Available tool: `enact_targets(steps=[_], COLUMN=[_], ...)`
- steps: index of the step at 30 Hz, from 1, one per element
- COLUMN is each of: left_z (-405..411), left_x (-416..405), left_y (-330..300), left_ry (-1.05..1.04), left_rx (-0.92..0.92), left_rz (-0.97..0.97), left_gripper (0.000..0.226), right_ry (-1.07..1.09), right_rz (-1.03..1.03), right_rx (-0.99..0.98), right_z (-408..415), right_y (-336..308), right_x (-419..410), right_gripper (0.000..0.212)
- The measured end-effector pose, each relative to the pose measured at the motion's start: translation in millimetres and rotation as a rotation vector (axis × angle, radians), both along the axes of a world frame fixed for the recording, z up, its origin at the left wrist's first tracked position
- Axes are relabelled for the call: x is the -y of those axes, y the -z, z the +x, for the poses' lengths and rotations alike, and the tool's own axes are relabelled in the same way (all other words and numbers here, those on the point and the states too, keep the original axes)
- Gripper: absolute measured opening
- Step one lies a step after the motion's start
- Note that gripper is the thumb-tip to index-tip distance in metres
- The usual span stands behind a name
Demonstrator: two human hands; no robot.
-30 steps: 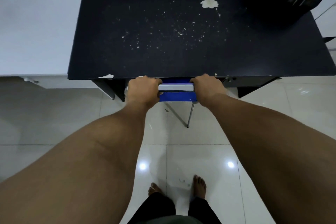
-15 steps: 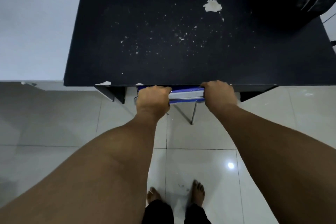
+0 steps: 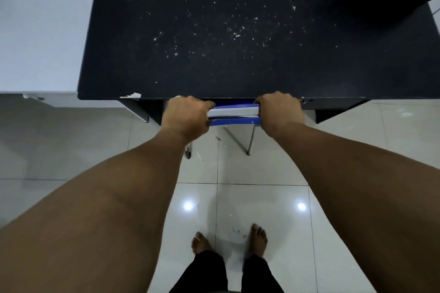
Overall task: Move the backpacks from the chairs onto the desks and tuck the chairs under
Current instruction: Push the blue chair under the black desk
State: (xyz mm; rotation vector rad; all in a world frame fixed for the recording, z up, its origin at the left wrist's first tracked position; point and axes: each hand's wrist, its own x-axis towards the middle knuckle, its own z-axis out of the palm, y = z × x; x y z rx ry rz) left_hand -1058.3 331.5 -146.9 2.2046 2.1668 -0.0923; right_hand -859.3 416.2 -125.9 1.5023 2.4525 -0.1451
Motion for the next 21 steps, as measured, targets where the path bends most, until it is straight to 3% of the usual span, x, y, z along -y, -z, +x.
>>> enact_targets(steps=[12, 21], left_z=[-6.6, 3.2], left_x=[10.0, 10.2], left_y=[-2.4, -11.8], left_ry=[-0.043, -0.132], left_rx=[0.024, 0.011], left_rz=[0.035, -0.105], left_gripper=[0.024, 0.022], right_ry=[-0.025, 0.025], right_rz=[0.012, -0.05], right_rx=[0.018, 0.011], right_z=[-3.1, -4.9], right_y=[0.8, -2.5], right_x=[12.2, 16.9], right_gripper=[0.029, 0.031])
